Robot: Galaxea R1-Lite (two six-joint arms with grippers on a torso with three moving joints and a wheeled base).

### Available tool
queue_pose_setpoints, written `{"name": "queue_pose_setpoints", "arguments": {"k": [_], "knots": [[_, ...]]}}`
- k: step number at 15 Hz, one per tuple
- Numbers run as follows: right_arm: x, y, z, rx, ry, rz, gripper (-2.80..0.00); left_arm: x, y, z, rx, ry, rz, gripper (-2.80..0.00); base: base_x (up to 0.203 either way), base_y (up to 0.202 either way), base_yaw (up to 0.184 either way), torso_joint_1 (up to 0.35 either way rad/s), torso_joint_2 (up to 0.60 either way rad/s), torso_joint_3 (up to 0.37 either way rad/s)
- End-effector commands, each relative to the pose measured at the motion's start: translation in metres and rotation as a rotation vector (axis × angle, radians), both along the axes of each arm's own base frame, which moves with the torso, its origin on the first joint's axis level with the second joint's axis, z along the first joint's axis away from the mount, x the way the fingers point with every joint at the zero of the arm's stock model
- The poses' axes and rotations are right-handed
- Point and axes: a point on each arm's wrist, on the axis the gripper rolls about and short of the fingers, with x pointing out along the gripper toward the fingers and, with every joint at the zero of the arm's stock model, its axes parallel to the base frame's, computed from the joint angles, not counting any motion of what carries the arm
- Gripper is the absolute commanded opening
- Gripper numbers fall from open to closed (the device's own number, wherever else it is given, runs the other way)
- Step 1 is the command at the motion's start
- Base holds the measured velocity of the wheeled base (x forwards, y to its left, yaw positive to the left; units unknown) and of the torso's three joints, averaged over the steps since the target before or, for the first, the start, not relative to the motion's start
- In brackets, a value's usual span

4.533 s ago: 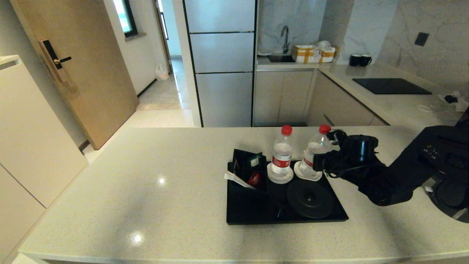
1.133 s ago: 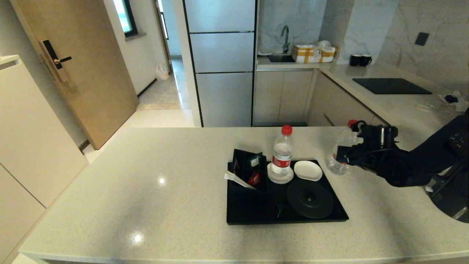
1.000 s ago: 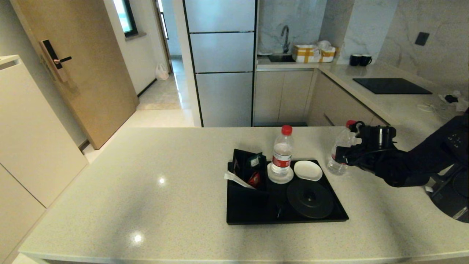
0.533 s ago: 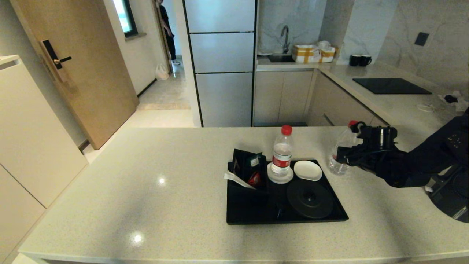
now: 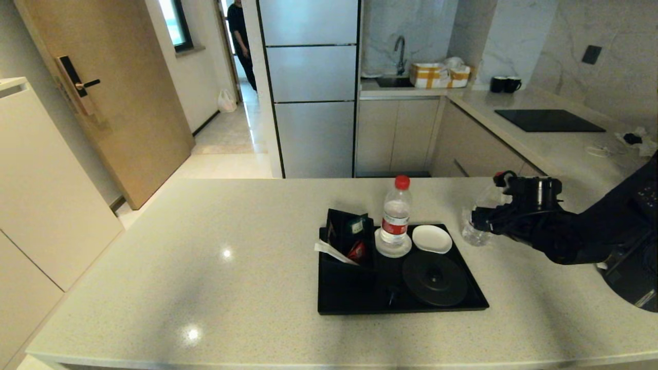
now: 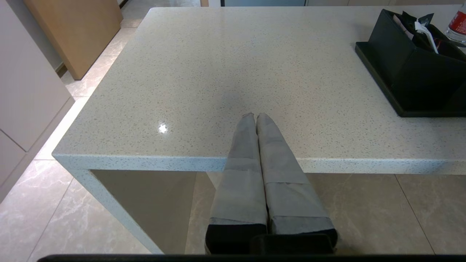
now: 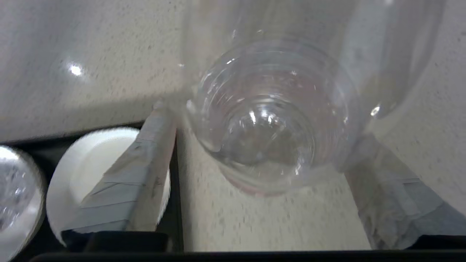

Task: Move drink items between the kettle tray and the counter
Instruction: Place it on the right, then return the bottled water to its original position

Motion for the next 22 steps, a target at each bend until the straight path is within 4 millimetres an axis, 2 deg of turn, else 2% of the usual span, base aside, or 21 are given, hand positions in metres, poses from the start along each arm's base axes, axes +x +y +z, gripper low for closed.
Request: {"name": "queue_pose_setpoints", "arguments": {"k": [1, 3, 12, 13, 17, 20, 22], "knots": [[-0.009, 0.0, 0.01, 0.0, -0.011, 0.003, 0.0, 0.0, 0.0, 0.0, 0.0, 0.001, 0.0, -2.8, 0.0, 0.0, 0.0, 0.0, 0.0, 0.0], [-0.024, 0.0, 0.015, 0.001, -0.006, 0.002, 0.0, 0.0, 0.0, 0.0, 0.0, 0.001, 0.0, -2.8, 0.0, 0.0, 0.0, 0.0, 0.0, 0.0], [-0.119, 0.011, 0.108, 0.042, -0.146, 0.066, 0.0, 0.0, 0.0, 0.0, 0.0, 0.0, 0.0, -2.8, 0.0, 0.0, 0.0, 0.0, 0.0, 0.0], [-0.132, 0.01, 0.119, 0.042, -0.159, 0.071, -2.8, 0.0, 0.0, 0.0, 0.0, 0.002, 0.0, -2.8, 0.0, 0.0, 0.0, 0.0, 0.0, 0.0], [-0.197, 0.012, 0.162, 0.048, -0.191, 0.108, -2.8, 0.0, 0.0, 0.0, 0.0, 0.0, 0.0, -2.8, 0.0, 0.0, 0.0, 0.0, 0.0, 0.0], [-0.263, 0.015, 0.194, 0.052, -0.19, 0.15, -2.8, 0.0, 0.0, 0.0, 0.0, 0.001, 0.0, -2.8, 0.0, 0.0, 0.0, 0.0, 0.0, 0.0], [-0.317, 0.012, 0.207, 0.048, -0.208, 0.163, -2.8, 0.0, 0.0, 0.0, 0.0, 0.0, 0.0, -2.8, 0.0, 0.0, 0.0, 0.0, 0.0, 0.0]]}}
